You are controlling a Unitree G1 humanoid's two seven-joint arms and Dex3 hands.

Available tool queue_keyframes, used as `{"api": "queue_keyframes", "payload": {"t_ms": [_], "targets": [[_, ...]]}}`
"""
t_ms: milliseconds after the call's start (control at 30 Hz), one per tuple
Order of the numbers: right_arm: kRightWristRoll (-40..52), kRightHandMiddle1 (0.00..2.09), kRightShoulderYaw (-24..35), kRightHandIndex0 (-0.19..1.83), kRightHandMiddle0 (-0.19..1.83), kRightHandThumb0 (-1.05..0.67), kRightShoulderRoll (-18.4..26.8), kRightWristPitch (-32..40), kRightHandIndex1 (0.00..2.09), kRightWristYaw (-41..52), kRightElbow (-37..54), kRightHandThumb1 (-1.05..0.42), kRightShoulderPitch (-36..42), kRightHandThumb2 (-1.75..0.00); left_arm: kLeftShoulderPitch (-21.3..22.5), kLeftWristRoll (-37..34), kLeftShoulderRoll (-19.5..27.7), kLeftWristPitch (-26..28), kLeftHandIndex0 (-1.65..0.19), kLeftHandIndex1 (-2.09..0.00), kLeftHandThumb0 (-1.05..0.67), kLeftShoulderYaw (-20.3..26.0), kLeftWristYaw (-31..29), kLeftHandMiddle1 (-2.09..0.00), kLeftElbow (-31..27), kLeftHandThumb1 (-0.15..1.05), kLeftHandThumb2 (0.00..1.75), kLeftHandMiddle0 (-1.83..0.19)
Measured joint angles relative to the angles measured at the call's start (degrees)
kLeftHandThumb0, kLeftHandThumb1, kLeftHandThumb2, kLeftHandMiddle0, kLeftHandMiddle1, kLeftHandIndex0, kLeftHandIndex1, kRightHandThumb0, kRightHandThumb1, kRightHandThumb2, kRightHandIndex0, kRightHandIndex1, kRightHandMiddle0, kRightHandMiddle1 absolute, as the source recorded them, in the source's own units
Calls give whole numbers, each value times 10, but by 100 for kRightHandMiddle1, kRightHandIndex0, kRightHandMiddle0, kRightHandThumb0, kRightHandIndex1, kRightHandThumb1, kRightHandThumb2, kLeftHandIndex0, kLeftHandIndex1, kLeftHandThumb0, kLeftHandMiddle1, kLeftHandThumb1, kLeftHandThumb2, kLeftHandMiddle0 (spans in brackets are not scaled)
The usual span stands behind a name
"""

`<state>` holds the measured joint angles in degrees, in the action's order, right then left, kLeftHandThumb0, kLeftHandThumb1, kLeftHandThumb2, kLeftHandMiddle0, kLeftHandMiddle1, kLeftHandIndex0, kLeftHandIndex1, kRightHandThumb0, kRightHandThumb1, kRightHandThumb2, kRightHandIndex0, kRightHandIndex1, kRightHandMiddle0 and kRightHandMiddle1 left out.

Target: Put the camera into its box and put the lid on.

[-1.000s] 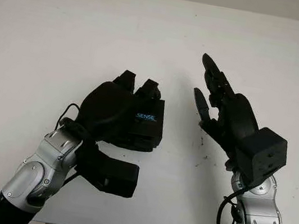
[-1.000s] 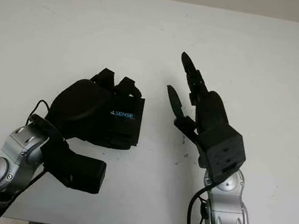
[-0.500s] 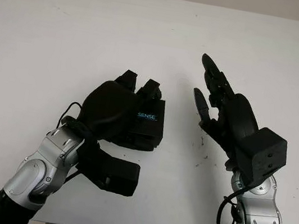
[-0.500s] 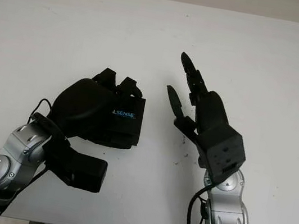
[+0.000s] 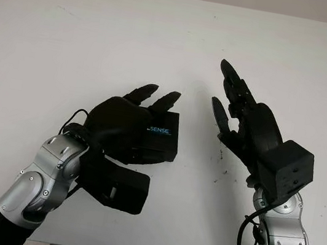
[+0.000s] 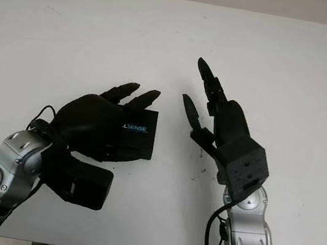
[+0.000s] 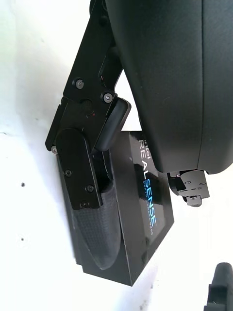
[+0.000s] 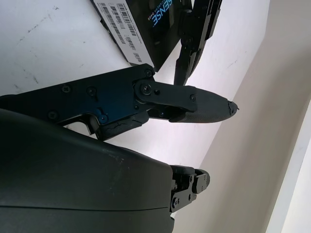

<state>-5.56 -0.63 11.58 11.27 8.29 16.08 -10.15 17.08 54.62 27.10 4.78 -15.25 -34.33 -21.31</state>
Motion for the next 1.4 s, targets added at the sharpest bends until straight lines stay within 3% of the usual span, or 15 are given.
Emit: {"api": "queue_keyframes", "payload": {"t_ms": [467, 600, 800, 900, 1100, 1400], "targets": [[1, 12, 8, 5, 7, -69, 3, -1, 6, 7, 0, -105, 0, -51, -5, -90, 7, 2, 19, 0, -96, 15, -6, 0, -3, 105, 83, 19], [1, 12, 11, 4, 6, -69, 5, -2, 5, 9, 0, -105, 0, -51, -16, -213, -18, -13, 19, 0, -90, 59, 31, 0, 27, 105, 74, 19], [-12, 10, 11, 3, 3, -68, 6, -16, 5, -10, -3, -105, -1, -55, -21, -464, -100, -42, 19, 0, -85, 177, 112, 0, 86, 105, 64, 19], [-19, 7, 12, -3, -2, -72, 1, -14, 2, -27, -6, -105, -5, -59, -10, -590, -149, -32, 19, 0, -85, 235, 144, 0, 117, 105, 62, 19], [-18, 3, 12, -15, -12, -78, -10, -4, 0, -42, -15, -105, -24, -66, 19, -701, -172, 15, 19, 0, -86, 288, 188, 0, 147, 105, 69, 19], [13, 0, 18, -19, -19, -83, -32, 38, 0, -50, -30, -105, -54, -66, 35, -750, -176, 21, 19, 0, -86, 314, 211, 0, 223, 105, 69, 19]]}}
